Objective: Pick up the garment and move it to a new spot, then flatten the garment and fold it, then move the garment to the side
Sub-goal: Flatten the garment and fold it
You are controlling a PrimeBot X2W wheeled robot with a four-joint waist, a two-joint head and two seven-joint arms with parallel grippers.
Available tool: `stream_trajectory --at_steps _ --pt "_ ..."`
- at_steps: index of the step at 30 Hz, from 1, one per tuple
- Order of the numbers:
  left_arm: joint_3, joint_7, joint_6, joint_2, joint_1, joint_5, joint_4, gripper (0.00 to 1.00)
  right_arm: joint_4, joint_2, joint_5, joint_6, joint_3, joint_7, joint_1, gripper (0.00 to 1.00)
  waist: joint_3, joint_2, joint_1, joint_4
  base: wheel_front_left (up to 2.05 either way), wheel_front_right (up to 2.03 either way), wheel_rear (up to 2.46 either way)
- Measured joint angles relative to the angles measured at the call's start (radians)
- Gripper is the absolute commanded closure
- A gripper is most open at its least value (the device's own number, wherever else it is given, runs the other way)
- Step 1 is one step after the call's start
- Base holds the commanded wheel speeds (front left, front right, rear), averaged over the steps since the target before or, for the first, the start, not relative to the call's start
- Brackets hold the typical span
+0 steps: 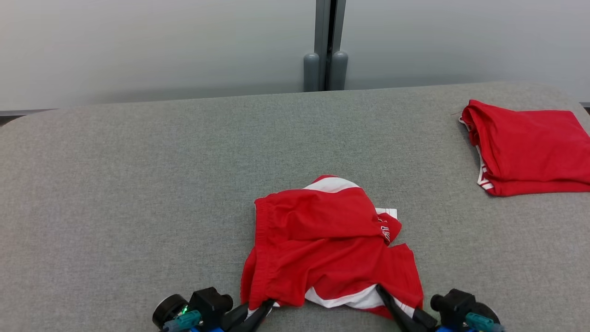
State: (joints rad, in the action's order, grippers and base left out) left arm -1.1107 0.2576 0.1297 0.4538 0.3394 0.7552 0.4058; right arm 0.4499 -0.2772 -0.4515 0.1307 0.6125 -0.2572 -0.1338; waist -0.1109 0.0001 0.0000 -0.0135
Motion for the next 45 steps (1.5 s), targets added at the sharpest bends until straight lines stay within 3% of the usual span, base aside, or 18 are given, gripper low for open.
stream_trajectory --at_steps 5,9,17,23,27,38,45 --pt "-0.004 0.001 0.0 0.066 0.01 0.058 -0.148 1.0 -0.13 -0.058 0.028 0.0 -0.044 -0.004 0.009 1.0 0.012 -0.0001 0.0 0.005 0.0 0.0 0.0" --pt "0.052 0.002 0.0 0.084 0.036 0.101 -0.255 1.0 -0.236 -0.084 0.028 0.0 -0.105 0.001 0.011 1.0 0.019 -0.0001 0.0 0.005 0.0 0.0 0.0" --pt "0.219 0.004 -0.001 0.063 0.134 0.164 -0.369 1.0 -0.399 -0.103 -0.003 0.0 -0.196 0.073 -0.061 1.0 0.008 -0.0001 0.0 0.002 0.0 0.0 0.0" --pt "0.303 -0.002 -0.001 0.039 0.287 0.23 -0.352 1.0 -0.437 -0.114 -0.042 0.0 -0.229 0.116 -0.282 1.0 -0.047 -0.0001 0.0 -0.013 0.0 0.0 0.0" --pt "0.332 -0.04 -0.001 0.033 0.452 0.276 -0.293 1.0 -0.373 -0.138 -0.059 0.0 -0.193 0.134 -0.505 1.0 -0.109 0.0 0.0003 -0.03 0.0 0.0 0.0" --pt "0.339 -0.082 -0.001 -0.018 0.951 0.385 -0.111 1.0 -0.018 -0.127 -0.206 0.0 -0.154 0.115 -1.112 1.0 -0.281 0.0001 0.0004 -0.049 0.0 0.0 0.0" --pt "0.281 -0.067 -0.001 -0.057 1.168 0.431 0.011 1.0 0.146 -0.127 -0.239 0.0 -0.078 0.058 -1.348 1.0 -0.337 0.0002 0.0003 -0.043 0.0 0.0 0.0"
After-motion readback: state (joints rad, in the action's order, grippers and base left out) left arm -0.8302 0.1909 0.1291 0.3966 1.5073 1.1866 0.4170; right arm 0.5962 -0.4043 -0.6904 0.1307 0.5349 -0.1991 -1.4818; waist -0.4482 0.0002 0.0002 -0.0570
